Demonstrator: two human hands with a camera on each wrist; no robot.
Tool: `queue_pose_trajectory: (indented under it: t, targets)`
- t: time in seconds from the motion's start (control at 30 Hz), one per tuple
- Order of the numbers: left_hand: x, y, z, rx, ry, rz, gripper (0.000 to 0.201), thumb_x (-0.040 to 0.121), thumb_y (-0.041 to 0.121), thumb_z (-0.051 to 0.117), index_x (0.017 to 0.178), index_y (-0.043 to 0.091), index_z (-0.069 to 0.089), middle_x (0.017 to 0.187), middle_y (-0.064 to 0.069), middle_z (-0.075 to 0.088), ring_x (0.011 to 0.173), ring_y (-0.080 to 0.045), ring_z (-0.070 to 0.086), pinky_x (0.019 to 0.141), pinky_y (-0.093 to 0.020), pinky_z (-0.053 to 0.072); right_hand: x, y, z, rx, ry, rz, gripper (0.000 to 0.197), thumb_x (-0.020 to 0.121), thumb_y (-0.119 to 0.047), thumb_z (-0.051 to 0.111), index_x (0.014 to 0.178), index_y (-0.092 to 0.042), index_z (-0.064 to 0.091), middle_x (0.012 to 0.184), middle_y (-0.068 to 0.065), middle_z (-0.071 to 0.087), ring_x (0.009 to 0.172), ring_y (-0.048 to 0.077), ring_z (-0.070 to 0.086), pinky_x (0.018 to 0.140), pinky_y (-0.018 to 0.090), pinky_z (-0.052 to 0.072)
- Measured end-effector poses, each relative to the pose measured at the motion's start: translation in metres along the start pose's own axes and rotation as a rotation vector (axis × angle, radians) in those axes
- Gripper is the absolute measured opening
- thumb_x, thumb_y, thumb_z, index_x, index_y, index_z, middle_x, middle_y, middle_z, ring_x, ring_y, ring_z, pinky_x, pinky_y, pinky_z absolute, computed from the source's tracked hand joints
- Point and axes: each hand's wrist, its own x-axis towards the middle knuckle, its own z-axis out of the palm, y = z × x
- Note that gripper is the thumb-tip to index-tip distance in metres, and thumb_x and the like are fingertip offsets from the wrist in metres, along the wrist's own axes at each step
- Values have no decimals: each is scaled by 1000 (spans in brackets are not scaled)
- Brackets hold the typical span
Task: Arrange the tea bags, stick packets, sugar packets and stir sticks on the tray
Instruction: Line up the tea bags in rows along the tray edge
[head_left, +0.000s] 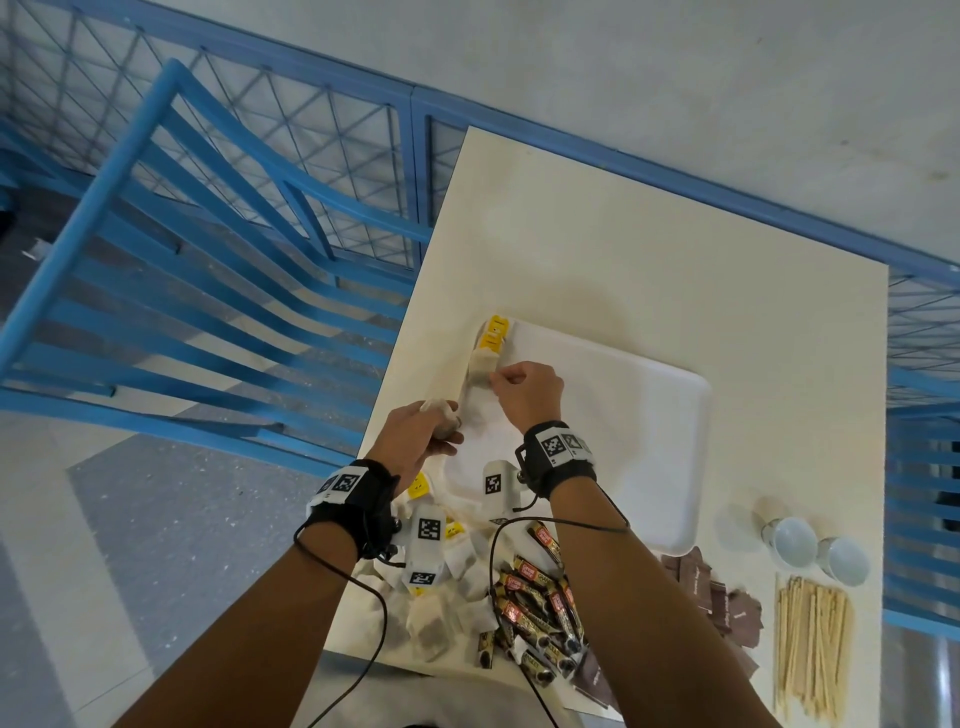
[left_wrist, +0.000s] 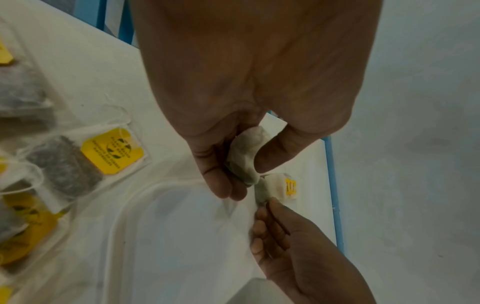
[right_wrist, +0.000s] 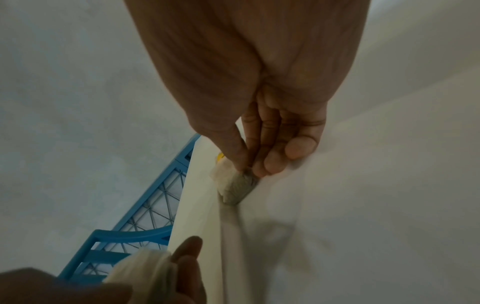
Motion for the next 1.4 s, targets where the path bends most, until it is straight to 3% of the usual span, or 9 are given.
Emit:
queue_pose_trajectory:
  t: [0.1, 0.23, 0.43, 0.67, 0.8, 0.97, 1.1, 1.23, 1.4]
  targets:
    - [3, -3, -2, 23, 19, 34, 20, 91, -10, 53, 107, -1, 63, 92, -15, 66, 76, -25, 68, 63, -28, 57, 0, 0, 0, 33, 12, 45, 8, 86, -31, 70, 82, -24, 72, 79, -1, 75, 89, 26, 69, 88, 39, 56]
    - [4, -4, -3, 41, 50, 74, 25, 95, -12, 57, 117, -1, 56, 105, -19, 71, 84, -27, 72, 67, -31, 57, -10, -2, -8, 65, 28, -37, 8, 90, -31, 66, 90, -24, 68, 81, -8, 70, 88, 17, 65, 80, 26, 48]
    - [2, 1, -1, 170, 9, 104, 37, 91, -4, 68, 121, 8, 51, 105, -12, 77, 84, -23, 74, 62, -31, 47, -30, -11, -10, 130, -329, -177, 31, 94, -44, 65, 110, -19, 75, 100, -9, 72, 86, 4, 62, 80, 19, 48]
    - [3, 0, 4, 218, 4, 125, 6, 98, 8, 65, 103, 5, 62, 97, -16, 77, 80, -24, 72, 63, -30, 52, -30, -9, -10, 231, -131, -170, 7, 94, -24, 67, 92, -23, 74, 84, -8, 73, 72, 9, 65, 77, 30, 56]
    - [8, -5, 2, 285, 61, 149, 9, 99, 10, 64, 104, 2, 67, 90, -12, 76, 76, -23, 70, 64, -32, 53, -32, -1, -8, 222, -148, -83, 15, 92, -32, 70, 101, -21, 72, 92, -3, 74, 81, 18, 68, 83, 37, 57]
    - [10, -6, 0, 366, 77, 146, 11, 98, 11, 65, 108, 7, 66, 90, -10, 77, 74, -23, 70, 60, -31, 50, -33, 9, -3, 174, -138, -68, 13, 89, -26, 72, 99, -16, 73, 90, 0, 75, 83, 21, 71, 85, 42, 59]
    - [8, -7, -5, 402, 101, 115, 9, 100, 9, 59, 107, 10, 65, 88, -6, 76, 72, -23, 69, 57, -30, 47, -29, 8, 1, 177, -42, -24, 10, 92, -26, 69, 98, -18, 72, 90, -2, 73, 84, 18, 69, 86, 38, 58]
    - [5, -8, -13, 414, 114, 94, 12, 101, 7, 56, 100, 14, 66, 89, -6, 75, 71, -21, 67, 56, -28, 45, -25, 3, 5, 137, 12, -9, 15, 94, -24, 67, 103, -14, 73, 95, 1, 74, 82, 12, 61, 79, 25, 48]
    - [4, -8, -16, 400, 126, 81, 14, 101, 6, 55, 98, 15, 66, 88, -6, 75, 71, -22, 67, 56, -28, 44, -23, -1, 12, 123, 68, 24, 17, 92, -24, 68, 103, -13, 74, 99, 2, 75, 90, 16, 65, 80, 21, 42]
